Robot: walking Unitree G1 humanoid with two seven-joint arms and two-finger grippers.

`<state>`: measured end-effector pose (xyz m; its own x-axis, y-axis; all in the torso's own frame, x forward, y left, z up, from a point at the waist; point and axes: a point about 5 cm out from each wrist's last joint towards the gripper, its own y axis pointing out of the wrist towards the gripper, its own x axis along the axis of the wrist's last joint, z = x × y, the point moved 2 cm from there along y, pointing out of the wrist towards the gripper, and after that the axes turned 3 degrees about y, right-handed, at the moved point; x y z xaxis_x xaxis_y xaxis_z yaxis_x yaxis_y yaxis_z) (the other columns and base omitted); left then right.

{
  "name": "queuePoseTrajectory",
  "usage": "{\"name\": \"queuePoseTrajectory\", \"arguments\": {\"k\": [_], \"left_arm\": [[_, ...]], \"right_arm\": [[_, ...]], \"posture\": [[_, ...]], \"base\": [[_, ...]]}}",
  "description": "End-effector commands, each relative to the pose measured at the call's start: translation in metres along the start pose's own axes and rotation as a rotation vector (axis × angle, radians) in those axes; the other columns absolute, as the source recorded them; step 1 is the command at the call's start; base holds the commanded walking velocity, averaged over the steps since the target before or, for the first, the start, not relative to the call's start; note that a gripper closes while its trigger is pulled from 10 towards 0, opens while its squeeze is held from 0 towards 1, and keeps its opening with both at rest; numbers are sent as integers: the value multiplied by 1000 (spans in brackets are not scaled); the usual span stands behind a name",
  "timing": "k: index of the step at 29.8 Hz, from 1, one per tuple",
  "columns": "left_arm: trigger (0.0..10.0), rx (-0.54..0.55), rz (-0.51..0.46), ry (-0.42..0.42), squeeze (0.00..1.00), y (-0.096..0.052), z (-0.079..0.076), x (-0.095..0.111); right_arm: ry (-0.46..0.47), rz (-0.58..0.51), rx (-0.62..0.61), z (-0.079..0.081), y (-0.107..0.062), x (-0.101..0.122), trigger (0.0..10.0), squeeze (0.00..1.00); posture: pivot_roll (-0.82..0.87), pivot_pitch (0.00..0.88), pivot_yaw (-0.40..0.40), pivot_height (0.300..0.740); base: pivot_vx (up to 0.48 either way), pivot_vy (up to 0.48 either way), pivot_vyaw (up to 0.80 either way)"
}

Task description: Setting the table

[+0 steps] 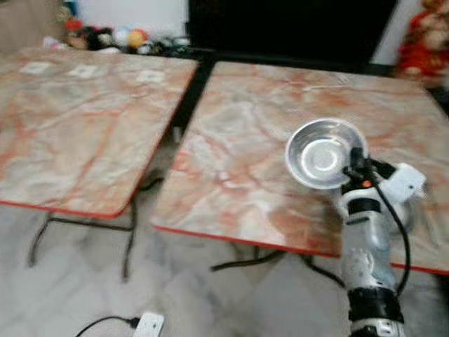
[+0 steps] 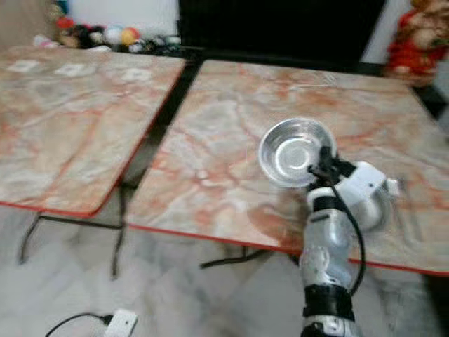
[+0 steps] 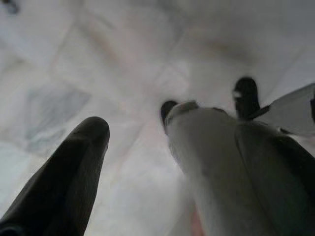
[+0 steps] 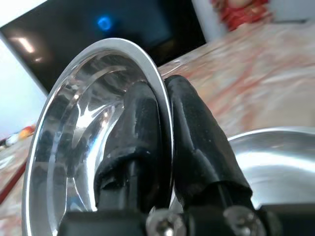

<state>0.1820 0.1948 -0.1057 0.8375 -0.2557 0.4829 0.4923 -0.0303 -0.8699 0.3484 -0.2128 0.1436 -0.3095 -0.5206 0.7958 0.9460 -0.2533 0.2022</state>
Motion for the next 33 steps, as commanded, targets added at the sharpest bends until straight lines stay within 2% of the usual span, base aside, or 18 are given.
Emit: {"name": "queuePoseTrajectory", "arguments": {"k": [1,13,15,16,17,19,22,26,30,33], "left_arm": [[10000,3,39,0,0,-2,2,-11],[10000,4,41,-2,0,-1,2,-11],[10000,4,40,-2,0,-1,2,-10],[10000,3,40,-2,0,-1,2,-10],[10000,3,40,-2,0,-1,2,-10],[10000,2,40,-1,0,-1,2,-10],[10000,3,38,-2,0,-1,2,-9],[10000,2,38,-1,0,-1,3,-8],[10000,0,38,1,0,-1,3,-8],[10000,-1,37,3,0,-1,3,-7]], "right_arm": [[0,-19,21,8,3,4,10000,0],[-52,-81,-89,-14,10,27,10000,0],[-92,-119,-150,-24,14,42,10000,0],[-159,-92,-221,-35,17,45,10000,0],[-159,-92,-221,-35,17,45,10000,0],[-228,-61,-315,-51,19,50,10000,0],[-198,-66,-371,-63,23,61,10000,0],[-165,-38,-365,-66,30,70,10000,0],[-70,51,-347,-64,35,64,10000,0],[-36,117,-344,-66,36,59,10000,0]], "posture": [[50,15,-33,740],[53,19,-32,740],[50,22,-30,740],[51,24,-28,740],[51,24,-28,740],[51,24,-28,740],[50,35,-25,740],[44,46,-17,740],[40,54,-11,740],[39,57,-8,740]], "base": [[0,0,0],[0,0,0],[0,0,0],[0,0,0],[0,0,0],[0,0,0],[0,0,0],[0,0,0],[0,0,0],[0,0,0]]}}
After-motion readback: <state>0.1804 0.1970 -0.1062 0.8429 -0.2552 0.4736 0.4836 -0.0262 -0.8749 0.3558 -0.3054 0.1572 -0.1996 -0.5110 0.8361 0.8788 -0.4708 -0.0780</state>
